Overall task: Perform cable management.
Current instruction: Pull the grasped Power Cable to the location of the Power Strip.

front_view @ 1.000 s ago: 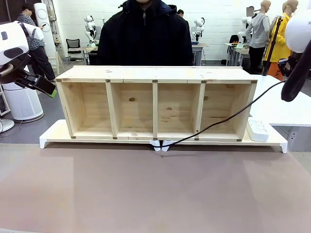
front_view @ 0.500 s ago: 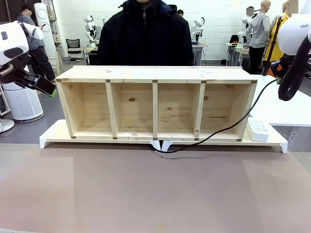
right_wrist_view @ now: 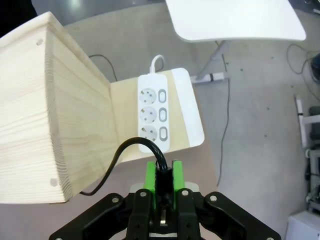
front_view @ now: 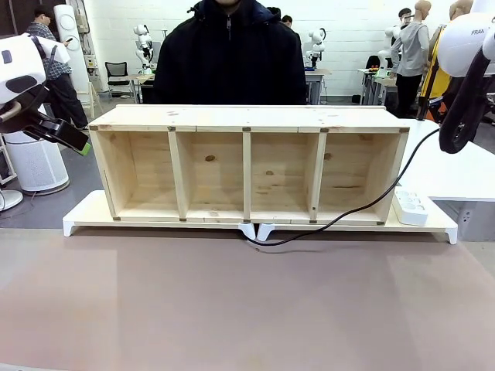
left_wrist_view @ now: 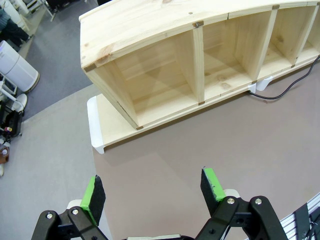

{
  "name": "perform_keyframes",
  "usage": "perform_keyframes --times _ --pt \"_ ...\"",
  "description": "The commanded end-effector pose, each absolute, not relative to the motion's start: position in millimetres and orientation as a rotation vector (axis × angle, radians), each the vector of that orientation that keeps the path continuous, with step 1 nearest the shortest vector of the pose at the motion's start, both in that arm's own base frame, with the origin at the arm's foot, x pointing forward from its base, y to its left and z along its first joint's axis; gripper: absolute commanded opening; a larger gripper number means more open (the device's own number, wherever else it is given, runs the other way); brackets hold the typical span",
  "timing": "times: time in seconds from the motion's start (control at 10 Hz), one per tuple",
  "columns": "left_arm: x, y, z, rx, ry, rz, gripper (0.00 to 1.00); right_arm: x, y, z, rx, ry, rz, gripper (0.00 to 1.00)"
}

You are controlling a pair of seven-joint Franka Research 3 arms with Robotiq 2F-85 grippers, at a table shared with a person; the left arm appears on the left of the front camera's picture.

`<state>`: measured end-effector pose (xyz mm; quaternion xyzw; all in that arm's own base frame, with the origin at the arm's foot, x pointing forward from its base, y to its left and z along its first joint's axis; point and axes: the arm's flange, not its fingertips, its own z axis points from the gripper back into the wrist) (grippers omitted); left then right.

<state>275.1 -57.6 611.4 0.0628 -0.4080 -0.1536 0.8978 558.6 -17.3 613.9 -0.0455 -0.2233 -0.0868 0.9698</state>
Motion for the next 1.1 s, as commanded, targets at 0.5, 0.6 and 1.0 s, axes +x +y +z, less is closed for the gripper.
perform_keyframes --times 0.5,0.6,1.0 --pt "277.2 -58.0 611.5 0.135 -0.857 -0.317 1.0 579.0 -12.2 578.0 -0.095 -0.475 -0.038 0.16" --pt "277.2 -58.0 611.5 0.135 -0.857 -0.317 1.0 585.8 -11.8 574.6 -0.089 -0.475 -0.017 0.16" --pt "277.2 -58.0 611.5 0.135 -0.857 -0.317 1.0 611.6 -26.5 575.9 -0.057 -0.459 -0.061 0.16"
